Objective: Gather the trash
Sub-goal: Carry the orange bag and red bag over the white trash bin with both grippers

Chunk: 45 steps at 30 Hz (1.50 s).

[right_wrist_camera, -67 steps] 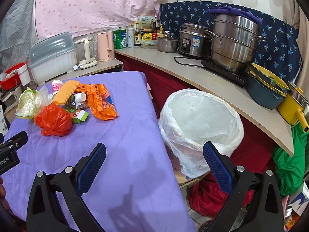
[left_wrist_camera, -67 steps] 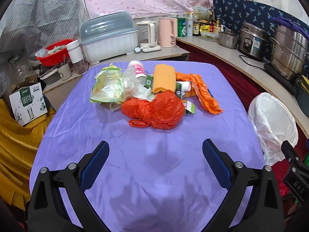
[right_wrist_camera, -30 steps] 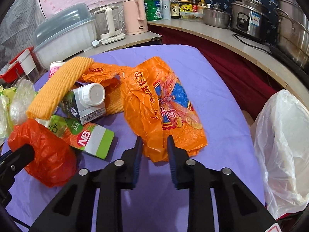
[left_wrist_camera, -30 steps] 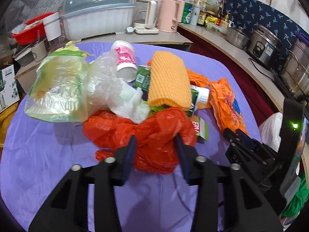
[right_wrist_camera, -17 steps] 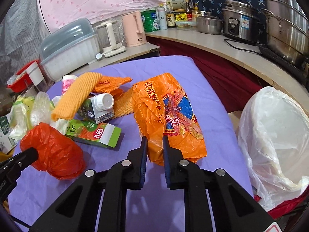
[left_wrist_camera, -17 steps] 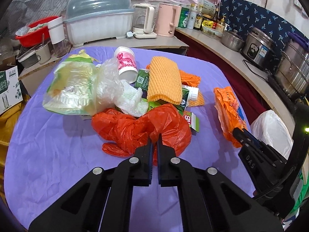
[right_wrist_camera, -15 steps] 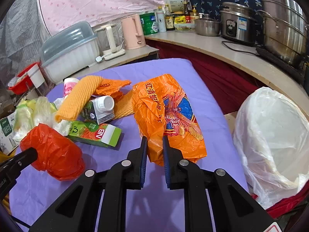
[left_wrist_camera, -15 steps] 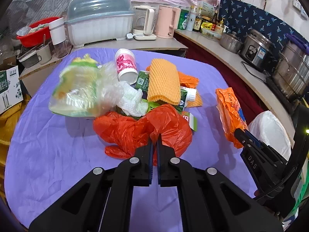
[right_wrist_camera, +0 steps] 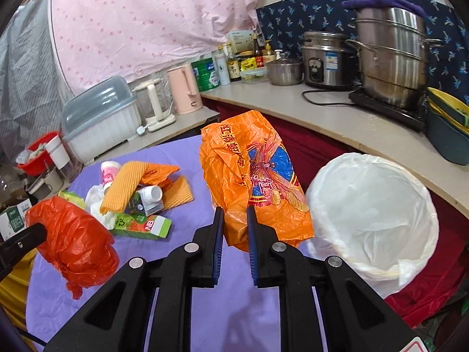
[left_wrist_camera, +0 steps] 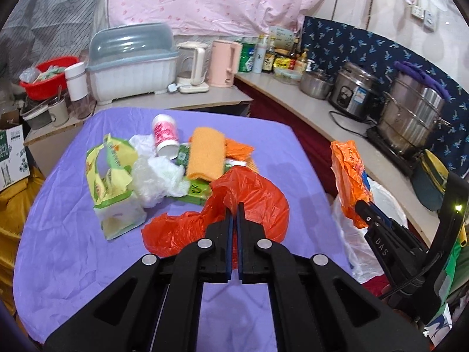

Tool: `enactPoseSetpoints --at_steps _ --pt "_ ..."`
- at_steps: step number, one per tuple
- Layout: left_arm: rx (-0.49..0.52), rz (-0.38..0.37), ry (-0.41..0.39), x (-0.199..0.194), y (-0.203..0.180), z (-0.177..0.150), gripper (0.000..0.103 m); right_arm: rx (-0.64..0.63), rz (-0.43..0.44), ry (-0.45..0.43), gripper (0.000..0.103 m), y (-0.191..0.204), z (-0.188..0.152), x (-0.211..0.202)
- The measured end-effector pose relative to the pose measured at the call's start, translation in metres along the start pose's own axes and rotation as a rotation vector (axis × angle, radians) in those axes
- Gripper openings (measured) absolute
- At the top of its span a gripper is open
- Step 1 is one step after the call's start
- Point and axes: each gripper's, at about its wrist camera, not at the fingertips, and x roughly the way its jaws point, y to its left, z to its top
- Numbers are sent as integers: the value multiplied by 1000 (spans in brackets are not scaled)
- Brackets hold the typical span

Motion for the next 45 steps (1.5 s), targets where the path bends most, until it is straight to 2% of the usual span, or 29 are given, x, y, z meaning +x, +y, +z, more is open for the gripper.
enactPoseSetpoints --at_steps 7,16,26,31,39,45 --pt "76 -110 -22 -8 -60 10 1 55 -60 -28 14 -46 4 -17" --pt "149 -284 -7 11 -149 16 1 134 -132 -13 14 -118 -2 -17" --pt "232 -364 31 45 -221 8 1 199 -183 -1 14 -170 -14 -16" --pt "249 -404 66 69 -243 4 1 203 -203 6 14 -188 -10 -11" --pt "241 -432 128 101 -255 -3 2 184 -224 20 15 -197 -6 -1" --pt "244 -412 158 120 -256 -10 2 178 -225 42 15 -195 -10 10"
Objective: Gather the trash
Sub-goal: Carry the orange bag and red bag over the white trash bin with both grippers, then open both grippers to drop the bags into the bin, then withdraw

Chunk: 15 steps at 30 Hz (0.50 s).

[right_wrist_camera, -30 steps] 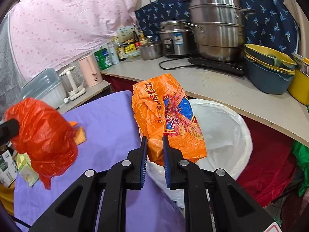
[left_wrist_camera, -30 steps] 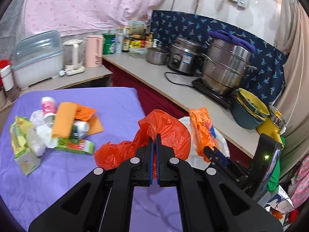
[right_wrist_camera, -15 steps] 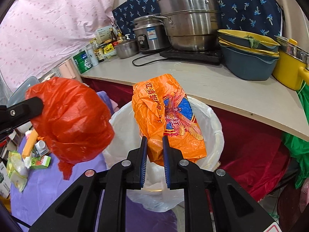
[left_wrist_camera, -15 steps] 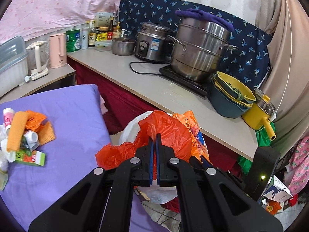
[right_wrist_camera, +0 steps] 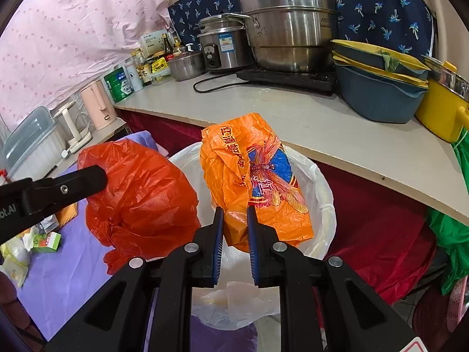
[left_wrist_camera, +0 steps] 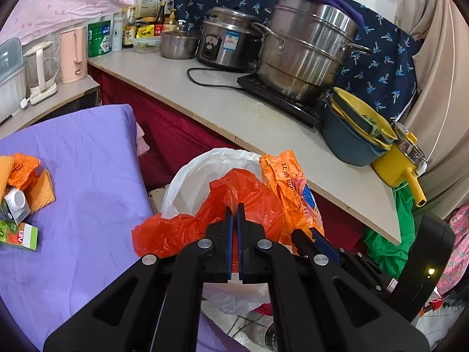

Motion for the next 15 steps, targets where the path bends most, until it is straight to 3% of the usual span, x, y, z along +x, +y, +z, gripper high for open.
enactPoseSetpoints --at_steps 8,10,11,13,15 --pt "-13 -11 10 14 4 2 2 1 -3 12 17 1 0 10" --pt "-12 -21 8 17 2 4 5 11 -11 7 29 -1 1 10" --pt "-16 -34 7 18 2 5 8 18 -14 -1 33 -2 1 8" --pt "-19 -38 -9 17 1 8 30 37 -21 -19 39 -6 2 3" --pt "-22 -36 -35 13 1 11 46 49 -26 -29 40 -9 4 -2"
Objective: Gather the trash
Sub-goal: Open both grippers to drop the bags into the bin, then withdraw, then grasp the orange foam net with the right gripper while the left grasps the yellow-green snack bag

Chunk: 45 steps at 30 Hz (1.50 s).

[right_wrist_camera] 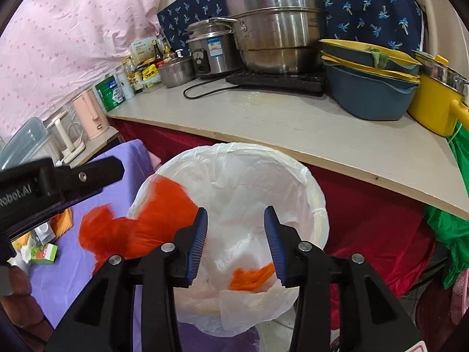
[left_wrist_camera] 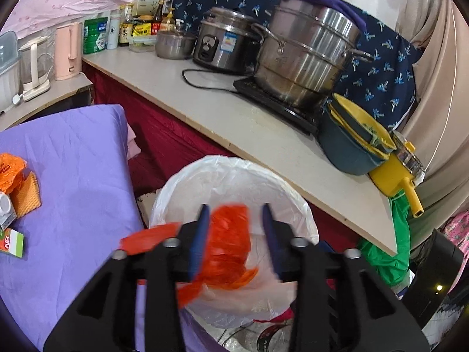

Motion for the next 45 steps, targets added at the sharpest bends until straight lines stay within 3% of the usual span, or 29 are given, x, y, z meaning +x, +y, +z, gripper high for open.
enactPoseSetpoints --at_steps 7,22,35,39,45 --pt "-18 46 -36 -17 15 7 53 2 -10 -34 53 3 6 -17" --pt "-106 217 -126 -100 83 -1 56 -95 61 -81 62 72 1 -57" --pt "-196 436 -123 -176 164 -40 56 -204 179 -55 67 163 -27 -85" --pt "-240 524 -117 -197 196 -57 67 -233 210 -37 71 188 -38 -88" --pt "-335 642 -111 -228 251 -83 68 -264 258 2 71 224 -57 -85"
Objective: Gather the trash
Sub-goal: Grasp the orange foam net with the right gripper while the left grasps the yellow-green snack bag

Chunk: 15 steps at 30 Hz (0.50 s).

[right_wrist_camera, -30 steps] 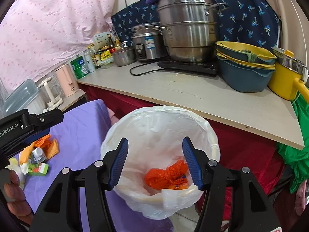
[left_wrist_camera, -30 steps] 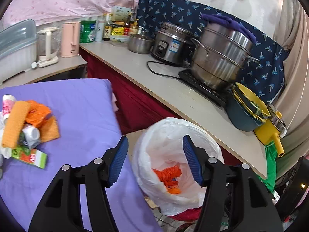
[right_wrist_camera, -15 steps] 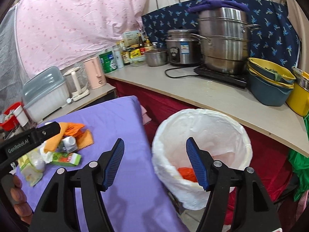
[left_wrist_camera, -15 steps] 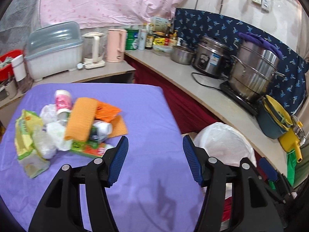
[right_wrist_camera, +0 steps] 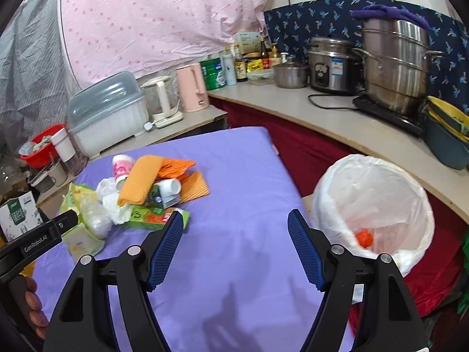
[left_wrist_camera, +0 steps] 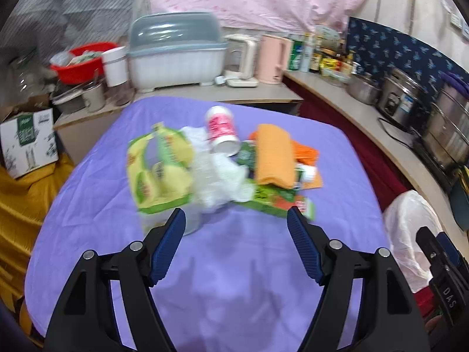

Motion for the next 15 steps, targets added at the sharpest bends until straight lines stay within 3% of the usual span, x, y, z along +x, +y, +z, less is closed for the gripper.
enactPoseSetpoints --at_steps 7,10,15 --pt "-72 73 21 16 54 -3 70 -21 54 57 71 38 -8 25" --pt "-90 65 28 26 67 -2 78 -32 75 71 71 53 -7 35" --pt "-98 54 17 40 79 -2 81 -56 102 85 71 78 -3 54"
